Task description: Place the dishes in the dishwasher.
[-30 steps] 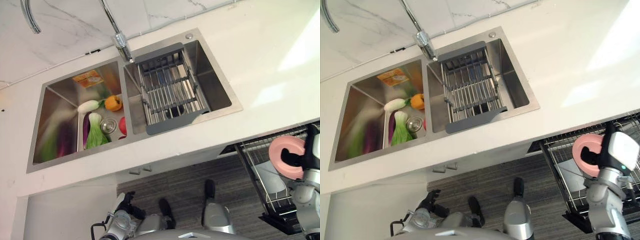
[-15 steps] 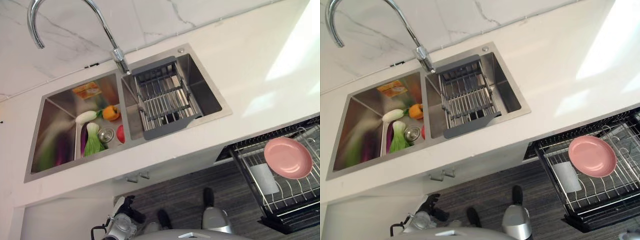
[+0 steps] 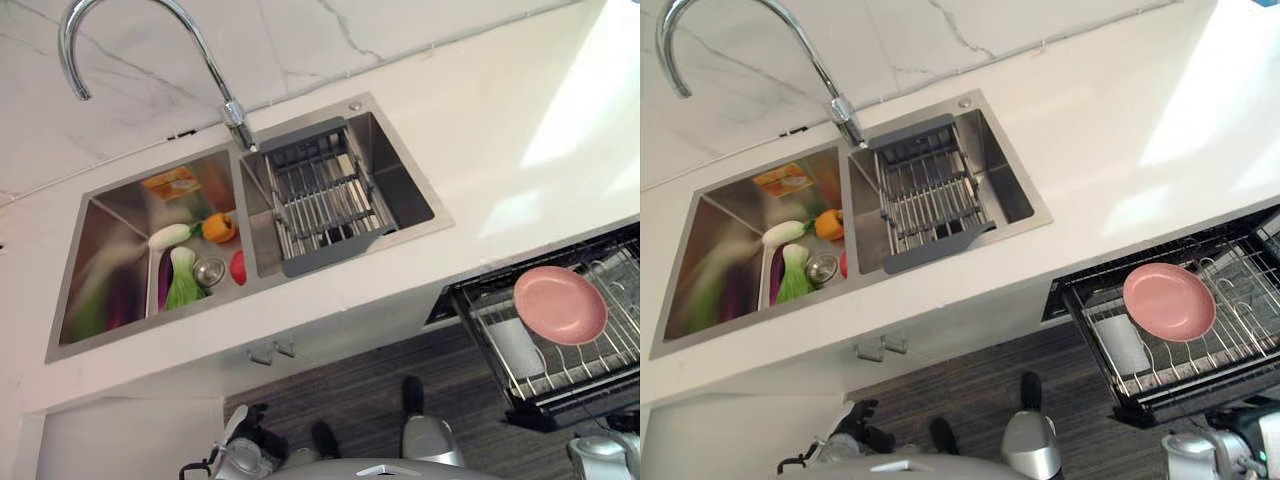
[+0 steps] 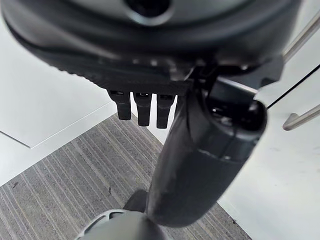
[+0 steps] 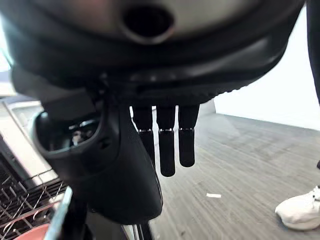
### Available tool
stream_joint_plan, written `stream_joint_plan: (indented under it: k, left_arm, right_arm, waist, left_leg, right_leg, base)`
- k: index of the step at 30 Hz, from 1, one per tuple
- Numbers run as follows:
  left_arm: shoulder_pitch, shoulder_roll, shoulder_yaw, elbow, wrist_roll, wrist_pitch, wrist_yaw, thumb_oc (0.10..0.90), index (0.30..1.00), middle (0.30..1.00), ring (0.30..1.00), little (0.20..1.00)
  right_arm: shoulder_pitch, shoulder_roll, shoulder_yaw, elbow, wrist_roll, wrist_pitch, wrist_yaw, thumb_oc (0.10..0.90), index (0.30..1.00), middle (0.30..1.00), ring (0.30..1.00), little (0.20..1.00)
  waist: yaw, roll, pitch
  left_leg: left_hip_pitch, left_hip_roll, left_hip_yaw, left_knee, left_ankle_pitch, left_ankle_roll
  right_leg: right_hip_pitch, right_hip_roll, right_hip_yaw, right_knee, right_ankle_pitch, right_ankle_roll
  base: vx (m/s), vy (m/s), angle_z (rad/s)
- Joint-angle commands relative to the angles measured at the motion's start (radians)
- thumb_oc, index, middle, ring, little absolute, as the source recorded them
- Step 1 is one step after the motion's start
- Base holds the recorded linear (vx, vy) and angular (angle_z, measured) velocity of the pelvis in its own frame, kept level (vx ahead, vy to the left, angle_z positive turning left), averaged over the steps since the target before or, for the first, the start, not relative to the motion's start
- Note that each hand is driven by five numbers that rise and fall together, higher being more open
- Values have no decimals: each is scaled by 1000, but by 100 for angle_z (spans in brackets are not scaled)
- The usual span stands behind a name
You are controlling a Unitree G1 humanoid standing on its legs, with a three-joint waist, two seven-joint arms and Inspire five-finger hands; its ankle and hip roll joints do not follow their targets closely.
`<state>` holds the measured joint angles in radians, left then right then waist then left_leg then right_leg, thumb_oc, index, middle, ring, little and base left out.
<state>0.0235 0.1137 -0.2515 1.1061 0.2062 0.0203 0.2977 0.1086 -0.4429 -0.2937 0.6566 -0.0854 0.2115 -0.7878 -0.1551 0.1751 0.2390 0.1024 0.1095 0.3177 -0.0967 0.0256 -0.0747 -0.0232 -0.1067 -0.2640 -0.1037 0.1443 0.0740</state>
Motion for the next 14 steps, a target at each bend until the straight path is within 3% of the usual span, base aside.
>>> stream_joint_plan:
  k: [1, 2, 6, 7, 8, 14]
  left_arm:
    - [-71, 47, -26, 30, -11, -21, 24, 800, 900, 900, 900, 900]
    - [-64, 55, -40, 16, -10, -30, 27, 800, 900, 900, 900, 900]
    - [-50, 57, -59, -15, -44, -51, 14, 800, 900, 900, 900, 900]
    - [-47, 58, -59, -21, -64, -56, 4, 800, 900, 900, 900, 900]
    - [-45, 55, -50, -16, -91, -60, -3, 800, 900, 900, 900, 900]
    - [-44, 64, -37, 5, -92, -69, -38, 800, 900, 900, 900, 900]
  right_arm:
    - [-194, -70, 114, -90, -111, -158, 57, 400, 300, 300, 300, 300]
    - [-297, -94, 197, -51, -113, -178, 89, 400, 300, 300, 300, 300]
    - [-381, -116, 267, -7, -110, -206, 124, 400, 300, 300, 300, 300]
    - [-399, -124, 289, 4, -118, -208, 132, 493, 439, 439, 439, 439]
    - [-414, -121, 311, 14, -121, -215, 149, 800, 900, 900, 900, 900]
    - [-361, -73, 348, 167, -79, -234, 228, 800, 900, 900, 900, 900]
  waist:
    - [75, -18, 30]
    - [105, -16, 21]
    - [142, -9, 16]
    - [150, -8, 15]
    - [156, -7, 15]
    - [181, -18, 11]
  left_leg:
    - [-7, 43, -59, 26, 31, -44]
    - [-8, 40, -71, 26, 34, -46]
    - [-16, 38, -88, 26, 41, -51]
    - [-18, 39, -93, 25, 43, -53]
    - [-21, 40, -98, 24, 46, -54]
    - [-37, 41, -136, 22, 56, -60]
  right_leg:
    - [73, -43, -10, 77, -177, 61]
    - [92, -48, -28, 65, -173, 61]
    - [104, -54, -51, 57, -172, 61]
    - [108, -55, -60, 54, -170, 61]
    - [112, -56, -73, 50, -168, 62]
    - [129, -53, -117, 43, -168, 59]
  base:
    - [16, -40, 5]
    - [15, -40, 6]
    - [-8, -21, 16]
    - [-14, -22, 34]
    - [-9, -23, 37]
    - [3, -36, 32]
